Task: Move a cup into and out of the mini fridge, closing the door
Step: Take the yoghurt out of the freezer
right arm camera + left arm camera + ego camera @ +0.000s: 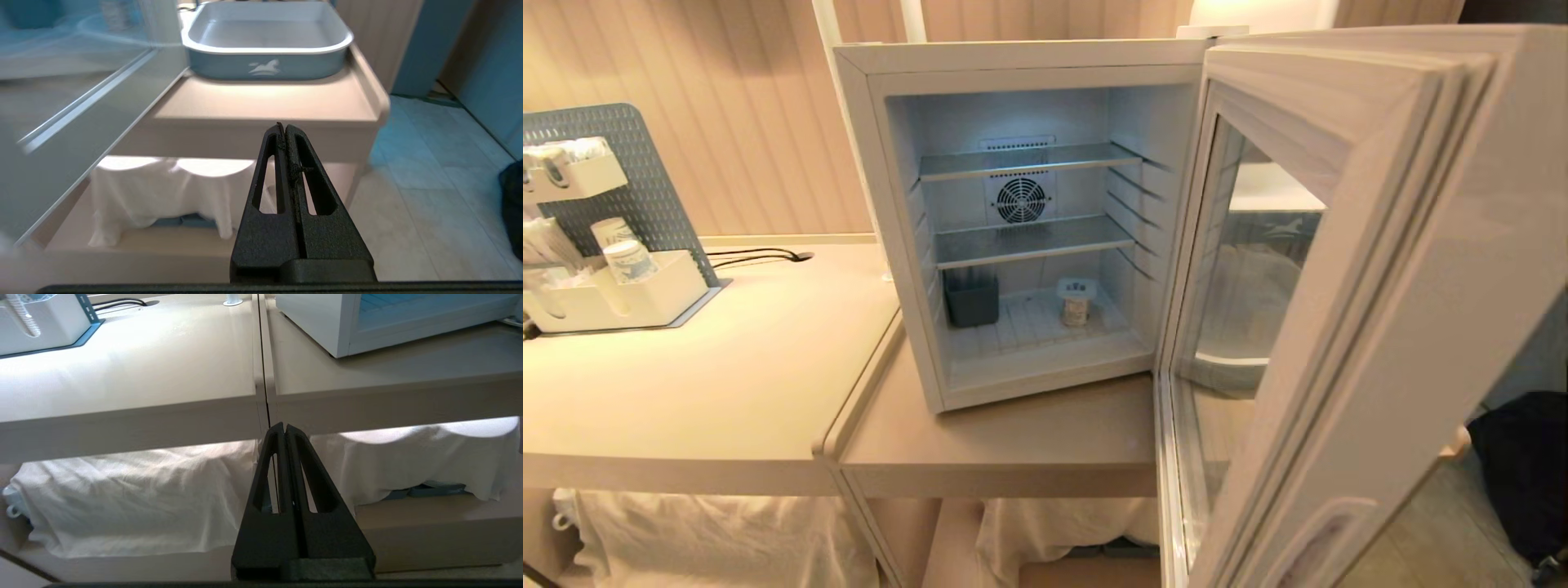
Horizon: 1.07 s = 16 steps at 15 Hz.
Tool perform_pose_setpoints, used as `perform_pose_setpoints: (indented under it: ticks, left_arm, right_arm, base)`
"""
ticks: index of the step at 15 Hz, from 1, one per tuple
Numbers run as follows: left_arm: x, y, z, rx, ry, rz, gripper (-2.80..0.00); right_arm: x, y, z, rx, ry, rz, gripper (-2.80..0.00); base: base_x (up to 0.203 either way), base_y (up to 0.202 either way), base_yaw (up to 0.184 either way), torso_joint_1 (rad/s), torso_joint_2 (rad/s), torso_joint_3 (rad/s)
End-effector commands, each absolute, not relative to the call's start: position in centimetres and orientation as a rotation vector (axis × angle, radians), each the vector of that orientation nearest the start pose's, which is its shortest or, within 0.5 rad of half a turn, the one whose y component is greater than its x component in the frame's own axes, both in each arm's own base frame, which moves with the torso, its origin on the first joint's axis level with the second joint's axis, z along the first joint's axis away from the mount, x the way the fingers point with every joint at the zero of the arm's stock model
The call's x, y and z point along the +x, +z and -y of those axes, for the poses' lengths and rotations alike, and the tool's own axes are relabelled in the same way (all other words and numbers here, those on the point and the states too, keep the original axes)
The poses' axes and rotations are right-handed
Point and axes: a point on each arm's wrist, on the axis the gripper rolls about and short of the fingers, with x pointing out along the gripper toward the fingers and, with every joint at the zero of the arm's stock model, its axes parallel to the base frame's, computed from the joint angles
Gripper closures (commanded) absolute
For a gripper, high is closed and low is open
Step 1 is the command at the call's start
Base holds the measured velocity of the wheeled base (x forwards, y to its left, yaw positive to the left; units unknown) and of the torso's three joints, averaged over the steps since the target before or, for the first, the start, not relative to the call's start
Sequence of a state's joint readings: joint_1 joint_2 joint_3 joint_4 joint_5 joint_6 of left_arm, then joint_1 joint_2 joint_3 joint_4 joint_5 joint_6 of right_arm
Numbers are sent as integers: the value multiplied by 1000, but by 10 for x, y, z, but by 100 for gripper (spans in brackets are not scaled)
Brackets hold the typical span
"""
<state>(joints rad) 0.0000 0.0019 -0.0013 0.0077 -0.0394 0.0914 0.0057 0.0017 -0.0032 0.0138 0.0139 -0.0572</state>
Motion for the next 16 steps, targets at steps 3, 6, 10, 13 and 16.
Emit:
perform_pose_setpoints:
  ticks: [3,6,10,13,16]
  left_arm:
    - [-23,75,1,92,-40,-6,0]
    - [-23,76,1,94,-43,4,0]
    - [-23,76,1,97,-43,5,0]
    - [-23,76,1,97,-44,4,0]
    - [-24,76,1,98,-45,-12,0]
  right_arm:
    - [-23,75,0,-58,20,-12,0]
    - [-23,75,0,-58,20,-12,0]
    - [-23,75,0,-58,20,-12,0]
    - [-23,75,0,-60,20,-12,0]
    - [-23,75,0,-58,20,-12,0]
  base:
    - [-188,0,0,0,1,8]
    - [-70,0,0,1,-3,3]
    - [-139,107,-3,-1,5,-1]
    - [-199,197,0,3,1,3]
    - [-110,158,5,1,-4,3]
